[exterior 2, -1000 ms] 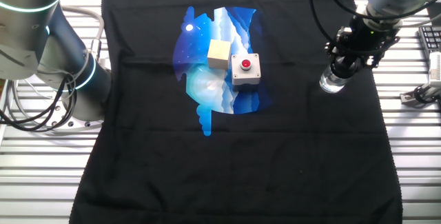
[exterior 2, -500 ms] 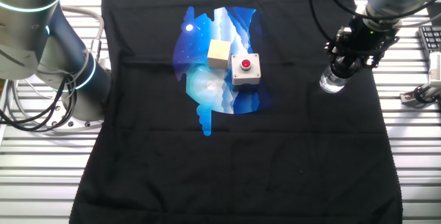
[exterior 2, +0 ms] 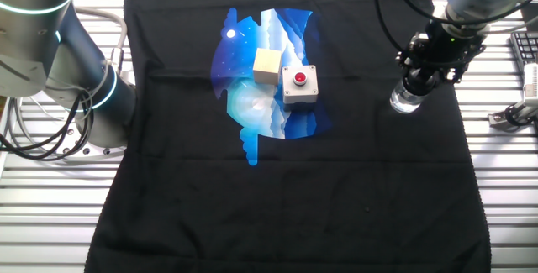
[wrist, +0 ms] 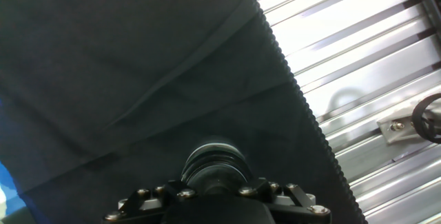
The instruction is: Screw the lid onto the jar
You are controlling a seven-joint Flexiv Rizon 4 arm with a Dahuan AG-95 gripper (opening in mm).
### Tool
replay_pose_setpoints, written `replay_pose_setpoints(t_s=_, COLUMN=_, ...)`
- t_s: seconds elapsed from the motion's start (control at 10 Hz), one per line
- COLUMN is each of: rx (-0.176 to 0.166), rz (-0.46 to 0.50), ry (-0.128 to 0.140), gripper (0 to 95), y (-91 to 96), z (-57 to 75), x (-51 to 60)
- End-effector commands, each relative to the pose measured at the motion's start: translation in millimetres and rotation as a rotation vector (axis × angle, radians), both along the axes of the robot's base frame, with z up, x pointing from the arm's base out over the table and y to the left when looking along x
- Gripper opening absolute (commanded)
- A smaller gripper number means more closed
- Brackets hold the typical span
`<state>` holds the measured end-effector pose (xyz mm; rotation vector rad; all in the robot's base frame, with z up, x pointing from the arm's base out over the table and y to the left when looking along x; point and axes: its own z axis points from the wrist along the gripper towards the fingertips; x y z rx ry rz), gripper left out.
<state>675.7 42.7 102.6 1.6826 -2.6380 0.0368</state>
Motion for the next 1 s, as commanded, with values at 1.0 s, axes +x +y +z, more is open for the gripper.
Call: replay_pose_setpoints(t_s=1.0, rx=0.010, rz=-0.109, ry=0.014, gripper=0.0, y=-1.2, z=-1.1, x=-0.2)
